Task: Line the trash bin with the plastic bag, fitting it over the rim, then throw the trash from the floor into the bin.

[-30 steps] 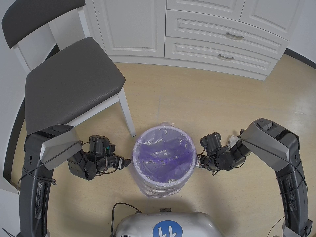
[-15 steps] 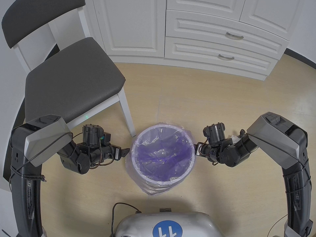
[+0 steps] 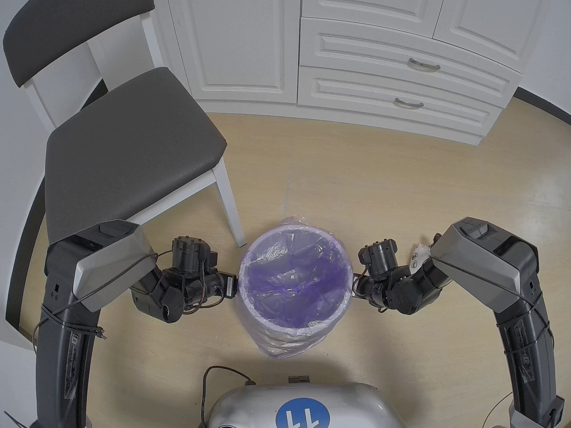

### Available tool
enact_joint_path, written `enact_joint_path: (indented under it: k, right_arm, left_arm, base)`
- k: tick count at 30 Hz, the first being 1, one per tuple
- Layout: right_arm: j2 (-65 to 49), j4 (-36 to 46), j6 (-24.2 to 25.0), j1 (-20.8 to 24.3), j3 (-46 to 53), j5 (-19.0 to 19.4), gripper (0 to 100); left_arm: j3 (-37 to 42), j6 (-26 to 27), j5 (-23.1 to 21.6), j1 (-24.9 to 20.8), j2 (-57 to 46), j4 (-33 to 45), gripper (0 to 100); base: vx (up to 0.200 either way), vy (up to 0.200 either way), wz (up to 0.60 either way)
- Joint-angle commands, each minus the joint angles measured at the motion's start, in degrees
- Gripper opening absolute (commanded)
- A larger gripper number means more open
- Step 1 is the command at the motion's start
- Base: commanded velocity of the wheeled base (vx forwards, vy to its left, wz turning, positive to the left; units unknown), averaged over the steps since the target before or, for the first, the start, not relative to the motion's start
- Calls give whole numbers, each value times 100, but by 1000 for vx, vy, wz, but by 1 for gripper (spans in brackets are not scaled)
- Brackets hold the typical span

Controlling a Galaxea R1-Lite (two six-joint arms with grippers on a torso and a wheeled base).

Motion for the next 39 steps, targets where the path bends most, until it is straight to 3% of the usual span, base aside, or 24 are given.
enact_joint_path:
  k: [1,9,15,20,23,31,39]
  right_arm:
    - [216,190,1,-18,-128,1,100]
    - [233,612,19,-45,-321,1,100]
    - [-188,568,-69,-10,153,-51,100]
    - [-927,533,-535,-115,602,-78,100]
    - [-1182,507,-553,-142,681,-78,100]
    - [-1067,-530,-509,-27,892,-51,100]
    - [-654,-724,-500,-1,769,-51,100]
  left_arm:
    - [-171,7,130,-13,299,33,100]
    - [-584,-2,570,4,492,525,100]
    - [-540,7,578,75,369,543,100]
    - [-277,16,543,92,-106,710,100]
    - [-233,16,517,92,-202,718,100]
    - [-224,25,526,83,-185,718,100]
    - [-198,42,526,83,-185,701,100]
  base:
    - [0,0,0]
    - [0,0,0]
    - [0,0,0]
    - [0,0,0]
    - [0,0,0]
    - [0,0,0]
    - [0,0,0]
